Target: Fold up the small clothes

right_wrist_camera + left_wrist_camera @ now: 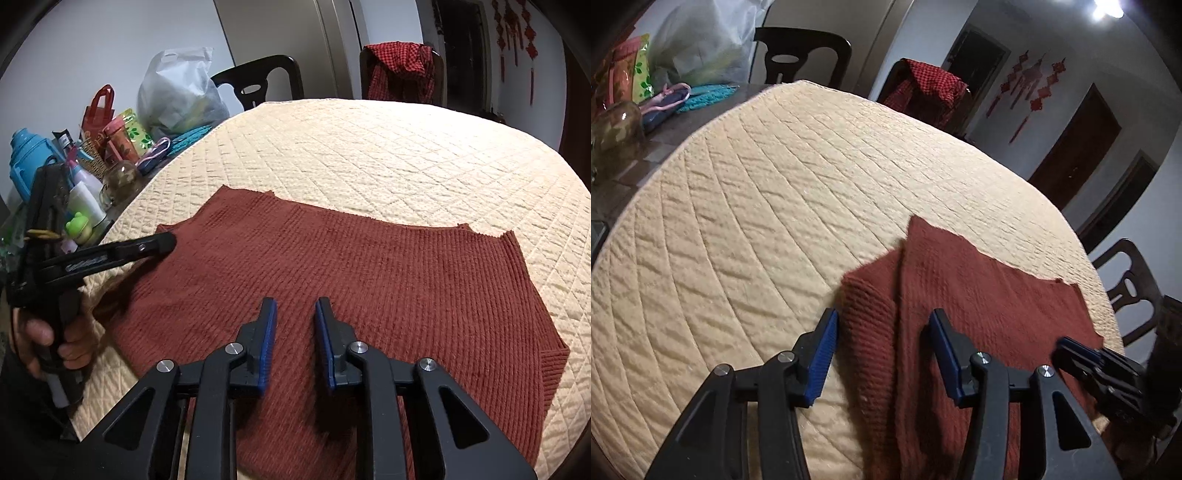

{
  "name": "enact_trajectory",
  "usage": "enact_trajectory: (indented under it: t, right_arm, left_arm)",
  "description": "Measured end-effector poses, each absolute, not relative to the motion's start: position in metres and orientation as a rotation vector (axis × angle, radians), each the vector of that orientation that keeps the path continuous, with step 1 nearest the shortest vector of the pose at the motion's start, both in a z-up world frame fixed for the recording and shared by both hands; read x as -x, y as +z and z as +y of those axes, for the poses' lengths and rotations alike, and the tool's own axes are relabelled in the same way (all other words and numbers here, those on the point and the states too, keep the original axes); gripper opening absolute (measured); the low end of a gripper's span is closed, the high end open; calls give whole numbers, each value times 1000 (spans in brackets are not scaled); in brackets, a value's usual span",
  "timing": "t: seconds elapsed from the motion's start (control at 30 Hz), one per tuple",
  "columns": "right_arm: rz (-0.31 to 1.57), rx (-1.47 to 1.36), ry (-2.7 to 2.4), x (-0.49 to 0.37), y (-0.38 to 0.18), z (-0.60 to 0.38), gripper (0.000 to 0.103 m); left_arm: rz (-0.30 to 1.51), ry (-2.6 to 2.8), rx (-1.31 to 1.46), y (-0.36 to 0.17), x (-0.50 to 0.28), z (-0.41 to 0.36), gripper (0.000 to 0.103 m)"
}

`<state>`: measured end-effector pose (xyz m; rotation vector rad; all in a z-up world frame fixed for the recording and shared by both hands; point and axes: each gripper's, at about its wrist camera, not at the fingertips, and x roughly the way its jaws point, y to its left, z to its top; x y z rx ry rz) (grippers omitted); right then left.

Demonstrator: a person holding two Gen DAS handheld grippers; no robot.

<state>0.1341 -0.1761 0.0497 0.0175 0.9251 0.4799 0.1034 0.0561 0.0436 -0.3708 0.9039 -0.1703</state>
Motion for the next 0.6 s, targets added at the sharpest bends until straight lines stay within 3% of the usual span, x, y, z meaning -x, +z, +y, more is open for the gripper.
enact_trajectory:
  t: [0.23, 0.33, 0.37, 0.6]
  right_arm:
    - [926, -28, 481, -137, 49, -178, 20]
    - [930, -24, 497, -131, 53, -178, 20]
    - [930, -20, 510, -127, 54, -178, 20]
    - [918, -44, 540, -98, 59, -195, 20]
  left_arm:
    - [909, -187, 387, 42, -87, 50, 42]
    - [911, -190, 383, 42, -87, 51, 31]
    - [917, -215, 396, 42, -89, 51, 18]
    - [867, -290, 406, 73, -86, 38, 14]
